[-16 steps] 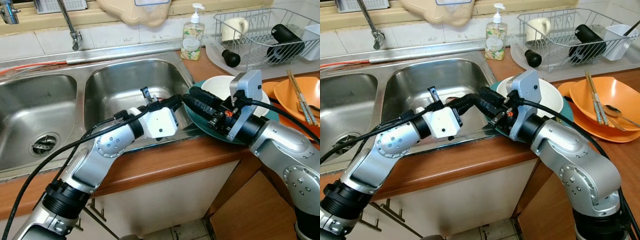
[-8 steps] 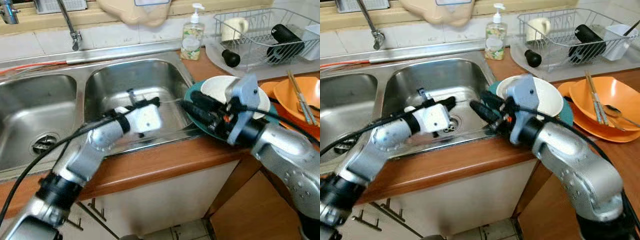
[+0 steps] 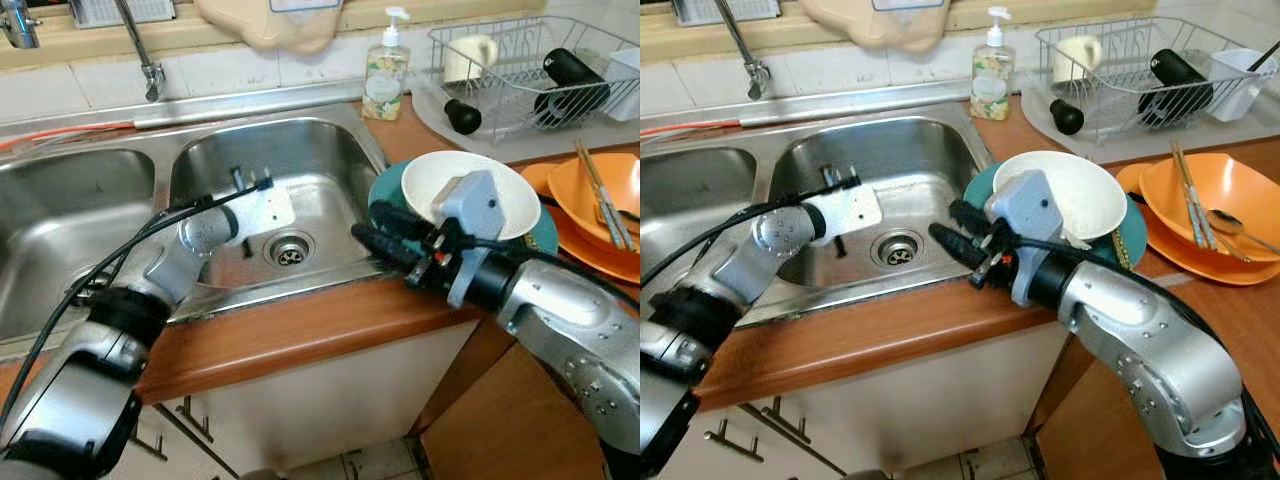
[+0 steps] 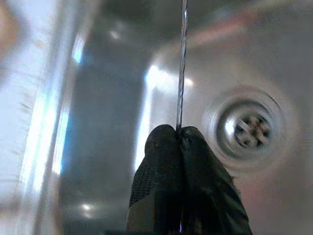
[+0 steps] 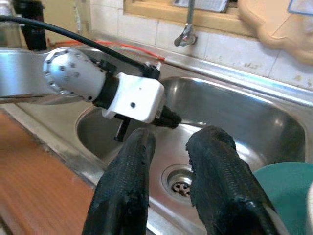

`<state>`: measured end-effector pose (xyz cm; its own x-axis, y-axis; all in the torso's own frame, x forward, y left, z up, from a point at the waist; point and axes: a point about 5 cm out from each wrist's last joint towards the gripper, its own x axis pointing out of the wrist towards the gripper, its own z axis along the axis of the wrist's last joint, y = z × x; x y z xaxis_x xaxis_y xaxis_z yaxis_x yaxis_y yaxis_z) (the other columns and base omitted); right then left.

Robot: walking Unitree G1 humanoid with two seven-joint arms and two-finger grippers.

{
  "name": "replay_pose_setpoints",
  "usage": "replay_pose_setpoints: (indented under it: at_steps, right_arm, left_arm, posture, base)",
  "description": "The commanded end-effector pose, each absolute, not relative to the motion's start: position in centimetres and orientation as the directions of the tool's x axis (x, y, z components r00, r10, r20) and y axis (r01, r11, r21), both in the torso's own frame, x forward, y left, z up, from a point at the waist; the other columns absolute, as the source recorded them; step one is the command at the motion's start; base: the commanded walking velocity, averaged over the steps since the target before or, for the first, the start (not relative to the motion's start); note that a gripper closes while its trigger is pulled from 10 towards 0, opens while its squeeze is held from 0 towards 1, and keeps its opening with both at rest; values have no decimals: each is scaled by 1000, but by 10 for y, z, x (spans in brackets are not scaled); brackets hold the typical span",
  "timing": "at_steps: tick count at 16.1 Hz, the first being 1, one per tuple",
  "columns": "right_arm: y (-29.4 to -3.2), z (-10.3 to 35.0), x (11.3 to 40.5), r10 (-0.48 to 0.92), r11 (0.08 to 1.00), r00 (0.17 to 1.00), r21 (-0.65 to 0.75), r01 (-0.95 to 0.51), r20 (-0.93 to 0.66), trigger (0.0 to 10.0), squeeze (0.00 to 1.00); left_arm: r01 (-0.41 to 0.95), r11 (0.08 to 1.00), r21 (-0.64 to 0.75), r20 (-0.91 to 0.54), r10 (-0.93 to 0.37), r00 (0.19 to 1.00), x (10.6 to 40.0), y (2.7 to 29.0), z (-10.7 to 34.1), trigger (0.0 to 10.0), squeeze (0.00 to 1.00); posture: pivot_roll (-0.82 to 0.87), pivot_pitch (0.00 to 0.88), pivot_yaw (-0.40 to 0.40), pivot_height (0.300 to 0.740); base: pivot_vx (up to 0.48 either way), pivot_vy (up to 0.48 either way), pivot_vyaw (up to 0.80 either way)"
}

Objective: Kitchen organization

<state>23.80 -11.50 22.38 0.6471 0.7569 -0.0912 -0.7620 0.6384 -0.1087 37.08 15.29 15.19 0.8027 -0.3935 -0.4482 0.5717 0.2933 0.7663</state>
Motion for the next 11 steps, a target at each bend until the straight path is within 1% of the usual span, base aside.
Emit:
replay_pose_setpoints:
  at_steps: [1, 2, 3, 6, 7, 9, 10, 11]
  right_arm:
    - [-113, 223, 235, 762, 627, 638, -119, -770, -110, 10000, 0]
    - [-113, 223, 235, 762, 627, 637, -119, -770, -111, 10000, 0]
    - [-113, 223, 235, 760, 629, 640, -120, -768, -111, 10000, 0]
    - [-114, 224, 236, 750, 642, 653, -121, -757, -105, 10000, 0]
    - [-115, 224, 237, 742, 653, 663, -118, -748, -98, 10000, 0]
    - [-121, 232, 242, 704, 702, 709, -115, -703, -36, 10000, 0]
    - [-126, 238, 244, 677, 731, 736, -119, -671, 6, 10000, 263]
    - [-133, 242, 246, 646, 762, 762, -105, -639, 44, 10000, 1000]
  left_arm:
    - [632, 283, 722, -524, -373, 766, 373, 156, 144, 10000, 0]
    - [648, 287, 705, -542, -372, 754, 372, 157, 142, 10000, 769]
    - [675, 291, 678, -567, -377, 732, 371, 157, 138, 10000, 1000]
    - [693, 290, 660, -583, -384, 716, 371, 157, 134, 10000, 1000]
    - [692, 306, 654, -575, -392, 718, 371, 157, 133, 10000, 1000]
    - [664, 376, 646, -515, -428, 743, 370, 157, 136, 10000, 1000]
    - [630, 456, 629, -443, -456, 772, 370, 156, 142, 10000, 1000]
    - [604, 526, 598, -355, -502, 789, 369, 154, 149, 10000, 1000]
  posture:
    - [-44, 0, 68, 740]
    - [-44, 0, 68, 740]
    - [-45, 0, 69, 740]
    - [-44, 0, 68, 740]
    - [-44, 0, 68, 740]
    - [-44, 0, 68, 740]
    - [-48, 0, 69, 740]
    - [-47, 0, 66, 740]
  base:
    - [0, 0, 0]
    - [0, 0, 0]
    - [0, 0, 0]
    - [0, 0, 0]
    - [0, 0, 0]
    - [0, 0, 0]
    - [0, 0, 0]
    - [0, 0, 0]
